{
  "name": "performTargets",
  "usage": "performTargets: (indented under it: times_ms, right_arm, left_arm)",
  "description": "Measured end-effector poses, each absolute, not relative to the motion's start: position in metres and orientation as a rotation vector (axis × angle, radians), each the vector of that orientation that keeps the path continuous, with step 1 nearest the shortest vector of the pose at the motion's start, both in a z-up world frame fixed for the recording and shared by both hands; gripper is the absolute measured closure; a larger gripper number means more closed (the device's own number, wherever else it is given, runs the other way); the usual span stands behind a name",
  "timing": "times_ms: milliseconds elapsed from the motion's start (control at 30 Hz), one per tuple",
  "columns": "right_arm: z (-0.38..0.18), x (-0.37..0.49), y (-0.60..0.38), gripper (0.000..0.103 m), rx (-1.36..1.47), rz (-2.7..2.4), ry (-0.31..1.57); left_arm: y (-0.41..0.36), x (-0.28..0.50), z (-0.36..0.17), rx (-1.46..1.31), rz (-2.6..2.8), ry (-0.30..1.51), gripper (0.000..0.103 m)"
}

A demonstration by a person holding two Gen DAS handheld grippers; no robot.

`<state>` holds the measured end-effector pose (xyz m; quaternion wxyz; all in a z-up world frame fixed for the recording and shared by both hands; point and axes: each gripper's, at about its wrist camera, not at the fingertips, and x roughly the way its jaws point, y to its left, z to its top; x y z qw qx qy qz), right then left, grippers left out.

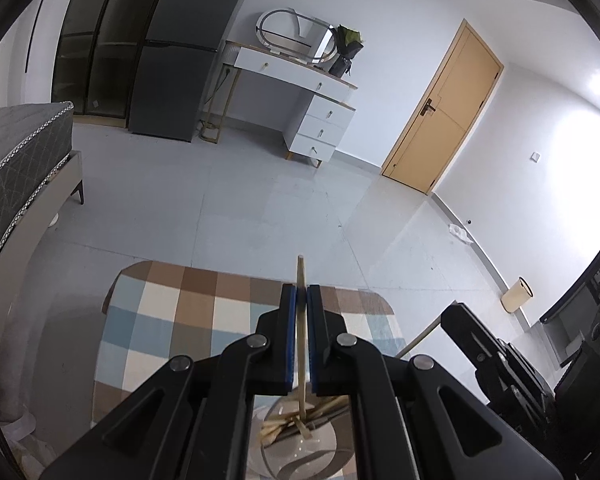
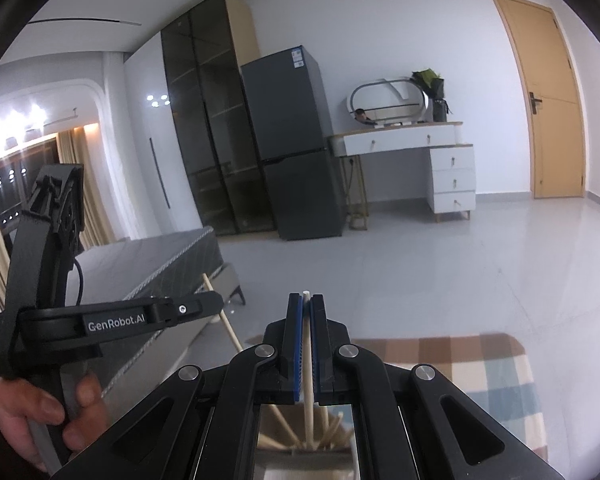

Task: Organize utensils
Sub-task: 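Lower both held chopsticks into the holder compartments, then open both grippers and pull back from the holder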

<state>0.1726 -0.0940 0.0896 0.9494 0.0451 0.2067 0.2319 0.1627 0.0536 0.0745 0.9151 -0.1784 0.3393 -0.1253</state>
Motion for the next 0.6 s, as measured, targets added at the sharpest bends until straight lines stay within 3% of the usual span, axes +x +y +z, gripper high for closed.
performTargets:
  times_ms: [600]
  right_arm:
    - [0.031, 0.163, -0.096, 0.100, 0.033, 0.480, 0.622]
  left_arm:
    - [0.028, 0.144, 0.046, -0.257, -0.350, 0.865, 0.102]
